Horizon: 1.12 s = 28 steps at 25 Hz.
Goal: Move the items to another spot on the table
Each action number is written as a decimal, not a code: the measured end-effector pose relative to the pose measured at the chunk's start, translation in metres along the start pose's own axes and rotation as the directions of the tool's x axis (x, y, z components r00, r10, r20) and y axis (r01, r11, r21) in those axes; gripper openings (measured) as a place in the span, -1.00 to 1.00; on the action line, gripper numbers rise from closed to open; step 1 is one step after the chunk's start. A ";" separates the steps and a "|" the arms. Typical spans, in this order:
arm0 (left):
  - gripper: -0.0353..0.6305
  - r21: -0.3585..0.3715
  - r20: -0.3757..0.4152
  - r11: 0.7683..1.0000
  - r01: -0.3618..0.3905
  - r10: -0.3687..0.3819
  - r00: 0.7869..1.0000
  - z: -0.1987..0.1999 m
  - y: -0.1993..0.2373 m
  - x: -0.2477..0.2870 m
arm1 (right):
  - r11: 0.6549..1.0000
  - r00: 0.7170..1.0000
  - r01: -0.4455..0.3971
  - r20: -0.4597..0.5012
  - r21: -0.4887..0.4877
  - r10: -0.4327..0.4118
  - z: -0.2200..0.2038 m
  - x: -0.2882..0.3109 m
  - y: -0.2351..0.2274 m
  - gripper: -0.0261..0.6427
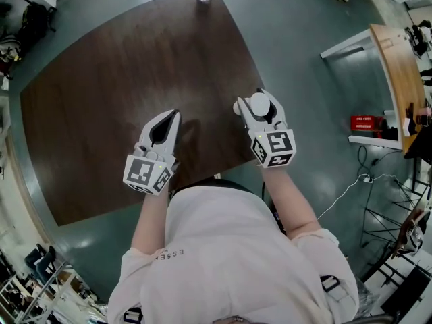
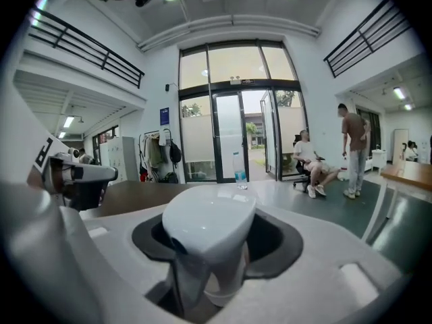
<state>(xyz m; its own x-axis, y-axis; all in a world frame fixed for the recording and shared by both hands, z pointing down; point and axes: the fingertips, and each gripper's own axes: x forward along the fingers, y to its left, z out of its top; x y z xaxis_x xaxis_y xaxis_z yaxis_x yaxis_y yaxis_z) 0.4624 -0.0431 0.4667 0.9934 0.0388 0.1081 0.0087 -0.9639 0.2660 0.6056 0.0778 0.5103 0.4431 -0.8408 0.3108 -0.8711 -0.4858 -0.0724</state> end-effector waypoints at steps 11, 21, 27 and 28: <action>-0.85 0.004 0.084 0.981 -0.192 0.191 0.978 -0.008 -0.053 -0.092 | 0.953 0.957 -0.283 0.033 -0.104 0.288 0.013 -0.059 0.068 -0.26; -0.85 -0.034 0.163 0.868 -0.496 0.494 0.854 -0.002 -0.011 -0.252 | 0.819 0.834 -0.548 -0.041 -0.170 0.550 0.010 -0.052 0.218 -0.26; -0.85 -0.059 0.204 0.793 -0.607 0.605 0.770 0.002 0.015 -0.353 | 0.733 0.758 -0.647 -0.070 -0.209 0.649 0.013 -0.055 0.319 -0.26; -0.85 -0.060 0.207 0.782 -0.621 0.618 0.758 0.003 0.021 -0.372 | 0.722 0.748 -0.657 -0.072 -0.214 0.659 0.013 -0.056 0.338 -0.26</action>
<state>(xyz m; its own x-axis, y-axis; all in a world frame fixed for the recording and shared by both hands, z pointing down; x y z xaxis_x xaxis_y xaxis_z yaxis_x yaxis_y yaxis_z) 0.0933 -0.0788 0.4294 0.7826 -0.6207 0.0480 -0.6166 -0.7620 0.1980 0.2891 -0.0429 0.4564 -0.2582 -0.9323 0.2535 -0.9660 0.2529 -0.0538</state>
